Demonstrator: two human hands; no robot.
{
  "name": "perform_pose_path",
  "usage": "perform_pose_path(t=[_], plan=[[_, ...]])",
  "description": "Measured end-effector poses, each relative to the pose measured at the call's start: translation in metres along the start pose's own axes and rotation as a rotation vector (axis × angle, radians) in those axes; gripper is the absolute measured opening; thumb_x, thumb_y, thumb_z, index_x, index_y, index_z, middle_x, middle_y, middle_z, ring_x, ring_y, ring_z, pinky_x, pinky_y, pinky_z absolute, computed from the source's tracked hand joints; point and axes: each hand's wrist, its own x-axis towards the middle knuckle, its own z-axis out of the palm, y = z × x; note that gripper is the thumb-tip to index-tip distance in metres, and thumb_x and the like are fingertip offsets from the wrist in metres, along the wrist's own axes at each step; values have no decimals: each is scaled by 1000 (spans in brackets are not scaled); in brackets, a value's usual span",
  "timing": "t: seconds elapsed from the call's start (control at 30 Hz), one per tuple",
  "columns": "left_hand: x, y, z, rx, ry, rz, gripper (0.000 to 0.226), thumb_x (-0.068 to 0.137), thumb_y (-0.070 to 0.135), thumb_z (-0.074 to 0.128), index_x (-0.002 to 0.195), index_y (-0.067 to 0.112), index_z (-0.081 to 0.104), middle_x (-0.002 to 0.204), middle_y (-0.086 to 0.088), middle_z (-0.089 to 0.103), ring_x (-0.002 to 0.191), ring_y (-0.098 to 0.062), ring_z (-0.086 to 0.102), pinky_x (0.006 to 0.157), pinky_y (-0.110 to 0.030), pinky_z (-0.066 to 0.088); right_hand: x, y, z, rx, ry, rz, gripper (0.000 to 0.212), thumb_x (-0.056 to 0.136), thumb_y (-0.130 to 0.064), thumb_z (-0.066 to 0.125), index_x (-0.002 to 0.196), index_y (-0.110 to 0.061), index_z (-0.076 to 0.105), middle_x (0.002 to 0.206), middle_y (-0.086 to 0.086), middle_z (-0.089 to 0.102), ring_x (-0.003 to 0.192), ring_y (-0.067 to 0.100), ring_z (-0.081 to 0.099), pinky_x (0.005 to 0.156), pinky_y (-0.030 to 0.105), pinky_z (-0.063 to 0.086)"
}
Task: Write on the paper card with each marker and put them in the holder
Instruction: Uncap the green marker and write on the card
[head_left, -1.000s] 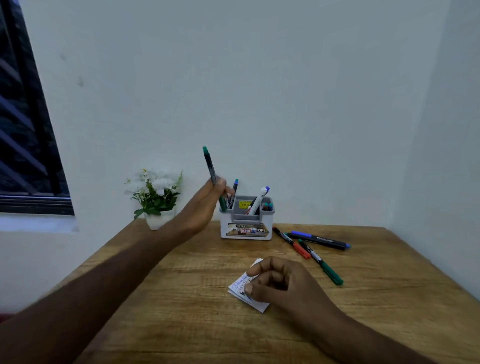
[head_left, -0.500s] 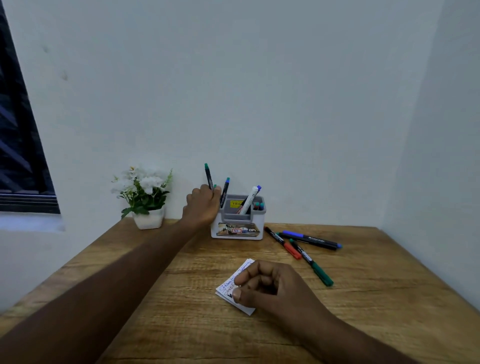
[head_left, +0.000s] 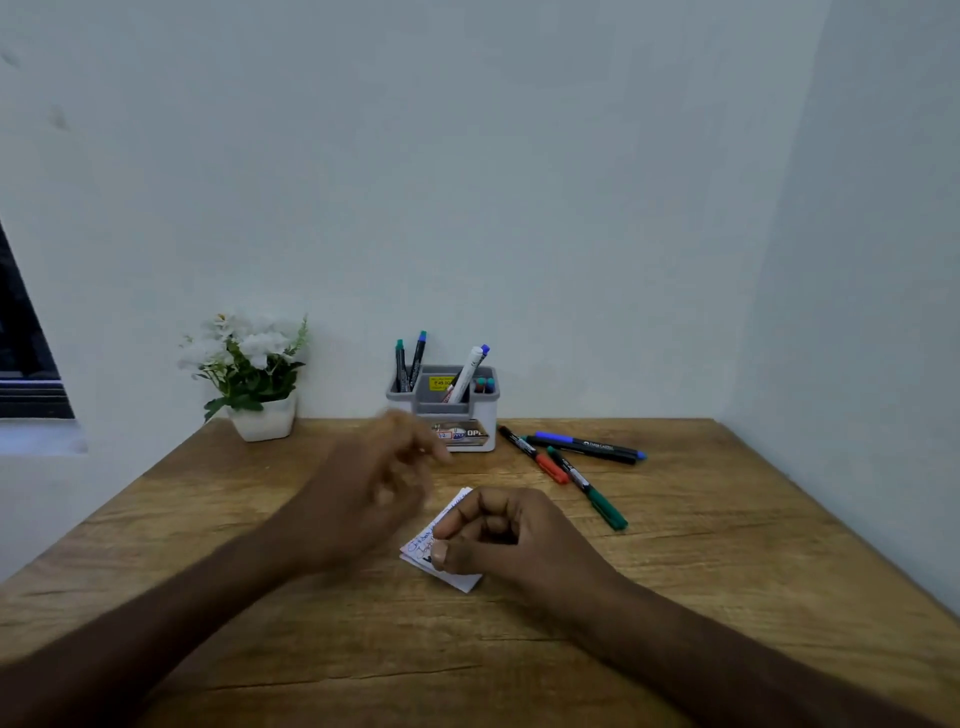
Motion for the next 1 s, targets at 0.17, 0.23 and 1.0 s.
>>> perform_pose_path(t=[0.17,0.23,1.0], plan=[[-22,21,26,-73,-189,-37,31,93,22,76,115,37,61,112,27,62,101,0,66,75,-15,55,5,-11,-23,-207,156,-164,9,85,-30,84,89,-23,80,87,-3,83,83,13,78,81,32,64],[-25,20,30,-123,-158,-73,32,92,16,76,116,34,63,112,30,61,97,0,68,72,-13,54,8,-14,-47,-595,373,-223,5,88,-31,80,88,-29,75,82,-7,78,77,8,72,71,26,57],[-28,28,27,-3,-203,-35,20,105,58,37,106,48,54,97,22,61,93,-3,61,72,-13,44,0,-8,-13,-52,144,-85,10,90,-36,83,96,-28,81,96,-3,85,91,14,82,82,32,67]])
